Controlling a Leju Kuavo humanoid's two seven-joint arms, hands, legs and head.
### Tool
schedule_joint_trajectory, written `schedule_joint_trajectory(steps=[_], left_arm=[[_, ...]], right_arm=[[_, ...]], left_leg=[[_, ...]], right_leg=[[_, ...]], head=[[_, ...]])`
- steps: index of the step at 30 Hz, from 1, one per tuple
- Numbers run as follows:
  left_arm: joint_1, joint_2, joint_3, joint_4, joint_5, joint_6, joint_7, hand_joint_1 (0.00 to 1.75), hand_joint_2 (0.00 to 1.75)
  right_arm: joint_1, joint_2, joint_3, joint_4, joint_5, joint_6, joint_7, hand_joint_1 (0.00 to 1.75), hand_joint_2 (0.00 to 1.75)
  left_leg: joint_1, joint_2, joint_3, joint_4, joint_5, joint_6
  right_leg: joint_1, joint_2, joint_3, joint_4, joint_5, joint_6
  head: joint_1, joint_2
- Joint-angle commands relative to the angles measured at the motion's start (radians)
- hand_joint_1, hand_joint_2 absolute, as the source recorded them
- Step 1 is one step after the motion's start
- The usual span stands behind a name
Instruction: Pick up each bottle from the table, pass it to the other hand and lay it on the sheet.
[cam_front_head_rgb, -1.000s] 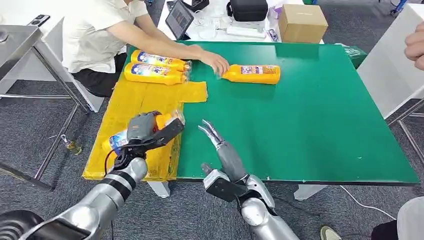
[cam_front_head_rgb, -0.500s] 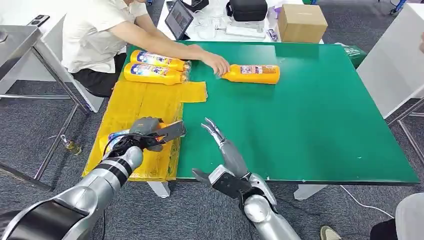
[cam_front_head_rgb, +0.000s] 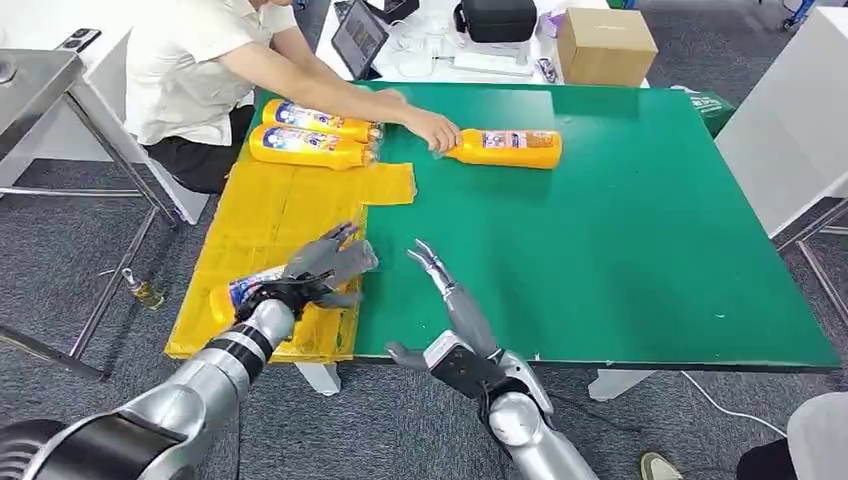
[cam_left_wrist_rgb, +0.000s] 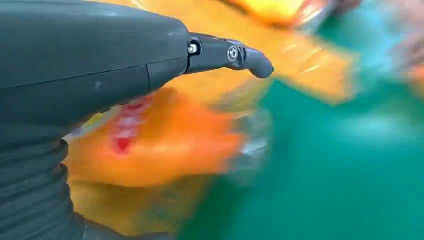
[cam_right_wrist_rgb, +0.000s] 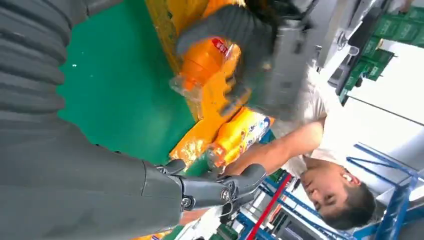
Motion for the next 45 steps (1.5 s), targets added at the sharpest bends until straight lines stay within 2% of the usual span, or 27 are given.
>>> schedule_joint_trajectory(steps=[1, 4, 9, 13, 14, 17, 26, 27, 28, 29, 30, 32, 34, 35, 38, 40, 41, 43, 45], left_arm=[[0.139, -0.026, -0.098, -0.283, -0.059, 0.265, -0.102, 0.0, 1.75], [0.208, -0.003, -0.165, -0.45, -0.062, 0.359, -0.125, 0.0, 1.75], [0.301, 0.008, -0.212, -0.667, 0.024, 0.4, -0.159, 0.0, 1.75], [0.301, 0.011, -0.211, -0.667, 0.024, 0.4, -0.16, 0.0, 1.75], [0.301, 0.011, -0.211, -0.667, 0.024, 0.4, -0.16, 0.0, 1.75], [0.3, 0.013, -0.211, -0.666, 0.024, 0.399, -0.16, 0.0, 1.75], [0.3, 0.013, -0.211, -0.666, 0.024, 0.399, -0.16, 0.0, 1.75], [0.3, 0.013, -0.211, -0.666, 0.024, 0.399, -0.16, 0.0, 1.75], [0.308, 0.007, -0.206, -0.685, 0.074, 0.404, -0.185, 0.0, 1.75], [0.335, 0.0, -0.202, -0.732, 0.179, 0.378, -0.219, 0.0, 1.75], [0.358, -0.002, -0.204, -0.773, 0.26, 0.345, -0.217, 0.0, 1.75], [0.418, -0.009, -0.188, -0.848, 0.507, 0.213, -0.176, 0.0, 1.75], [0.457, -0.013, -0.165, -0.845, 0.715, 0.111, -0.113, 0.0, 1.75], [0.466, -0.014, -0.155, -0.821, 0.79, 0.084, -0.09, 0.0, 1.75], [0.469, -0.012, -0.163, -0.752, 0.791, 0.137, -0.135, 0.0, 1.75], [0.483, -0.02, -0.169, -0.726, 0.771, 0.155, -0.155, 0.0, 1.75], [0.492, -0.026, -0.19, -0.737, 0.697, 0.207, -0.199, 0.0, 1.75], [0.509, -0.04, -0.215, -0.781, 0.633, 0.264, -0.199, 0.0, 1.75], [0.504, -0.041, -0.23, -0.8, 0.61, 0.284, -0.193, 0.0, 1.75]], right_arm=[[-0.008, 0.014, -0.027, 0.115, -0.008, -0.024, -0.026, 0.0, 0.0], [-0.009, 0.015, -0.021, 0.126, 0.0, -0.047, -0.035, 0.0, 0.0], [0.007, -0.001, -0.017, 0.106, 0.012, -0.085, -0.042, 0.0, 0.0], [0.006, -0.001, -0.017, 0.105, 0.012, -0.085, -0.042, 0.0, 0.0], [0.006, -0.001, -0.017, 0.105, 0.012, -0.085, -0.042, 0.0, 0.0], [0.006, -0.001, -0.017, 0.105, 0.012, -0.085, -0.042, 0.0, 0.0], [0.006, -0.001, -0.017, 0.105, 0.012, -0.085, -0.042, 0.0, 0.0], [0.006, -0.001, -0.017, 0.105, 0.012, -0.085, -0.042, 0.0, 0.0], [0.007, 0.0, -0.019, 0.104, 0.011, -0.089, -0.042, 0.0, 0.0], [0.012, 0.001, -0.028, 0.1, 0.026, -0.134, -0.043, 0.0, 0.0], [0.012, -0.006, -0.028, 0.106, 0.086, -0.207, -0.023, 0.0, 1.75], [0.001, -0.043, -0.024, 0.148, 0.277, -0.385, 0.056, 0.0, 1.75], [-0.004, -0.068, -0.069, 0.198, 0.382, -0.519, 0.113, 0.0, 1.75], [0.016, -0.056, -0.16, 0.182, 0.518, -0.541, 0.135, 0.0, 1.75], [0.038, -0.036, -0.33, 0.161, 0.686, -0.541, 0.117, 0.0, 1.75], [0.024, -0.078, -0.357, 0.187, 0.736, -0.541, 0.173, 0.0, 1.75], [0.0, -0.111, -0.352, 0.227, 0.814, -0.541, 0.259, 0.0, 1.75], [-0.037, -0.155, -0.343, 0.242, 0.813, -0.541, 0.274, 0.0, 1.75], [-0.069, -0.156, -0.342, 0.257, 0.846, -0.541, 0.283, 0.0, 1.75]], left_leg=[[0.0, 0.003, 0.007, -0.001, -0.003, 0.002], [0.0, 0.002, 0.005, -0.001, -0.002, 0.001], [0.0, 0.003, 0.003, -0.001, -0.002, 0.002], [0.0, 0.002, 0.002, -0.001, -0.001, 0.001], [0.001, 0.004, 0.008, -0.001, -0.003, 0.002], [0.0, 0.003, 0.003, -0.001, -0.001, 0.001], [0.0, 0.002, 0.003, -0.001, -0.001, 0.001], [0.001, 0.004, 0.009, -0.002, -0.003, 0.002], [0.0, 0.002, 0.004, -0.001, -0.001, 0.001], [0.0, 0.003, 0.007, -0.001, -0.002, 0.002], [0.0, 0.002, 0.004, -0.001, -0.002, 0.001], [0.0, 0.003, 0.004, -0.001, -0.002, 0.001], [0.0, 0.003, 0.005, -0.002, -0.002, 0.002], [0.0, 0.003, 0.008, -0.003, -0.002, 0.002], [0.0, 0.0, 0.005, -0.002, -0.001, 0.002], [-0.001, 0.0, 0.003, -0.002, -0.001, 0.001], [-0.001, 0.0, 0.005, -0.002, -0.001, 0.002], [-0.001, -0.001, 0.004, -0.002, -0.001, 0.002], [0.0, 0.0, 0.006, -0.001, -0.002, 0.003]], right_leg=[[0.001, 0.001, 0.007, -0.002, -0.002, -0.004], [0.001, 0.001, 0.004, -0.001, -0.001, -0.003], [0.001, 0.002, 0.003, -0.001, -0.001, -0.002], [0.001, 0.001, 0.002, -0.001, -0.001, -0.002], [0.002, 0.001, 0.008, -0.002, -0.002, -0.005], [0.001, 0.001, 0.003, -0.001, 0.0, -0.002], [0.001, 0.0, 0.003, -0.001, -0.001, -0.002], [0.002, 0.001, 0.009, -0.003, -0.002, -0.005], [0.001, 0.001, 0.004, -0.002, -0.001, -0.002], [0.001, 0.001, 0.006, -0.002, -0.002, -0.004], [0.001, 0.001, 0.004, -0.001, -0.001, -0.003], [0.001, 0.001, 0.004, -0.002, -0.001, -0.003], [0.001, 0.001, 0.005, -0.003, -0.001, -0.002], [0.001, 0.001, 0.008, -0.004, -0.001, -0.003], [0.0, -0.002, 0.006, -0.003, -0.001, -0.002], [0.0, -0.001, 0.003, -0.002, -0.001, -0.002], [0.0, -0.002, 0.006, -0.003, -0.001, -0.002], [0.0, -0.003, 0.005, -0.003, -0.001, -0.002], [0.001, -0.003, 0.008, -0.004, -0.001, -0.003]], head=[[0.0, 0.0], [0.0, 0.0], [0.0, 0.0], [0.0, 0.0], [0.0, 0.0], [0.0, 0.0], [0.0, 0.0], [0.0, 0.0], [0.0, 0.0], [0.0, 0.0], [0.0, 0.0], [0.0, 0.0], [0.0, 0.0], [0.0, 0.0], [0.0, 0.0], [0.0, 0.0], [0.0, 0.0], [0.0, 0.0], [0.0, 0.0]])
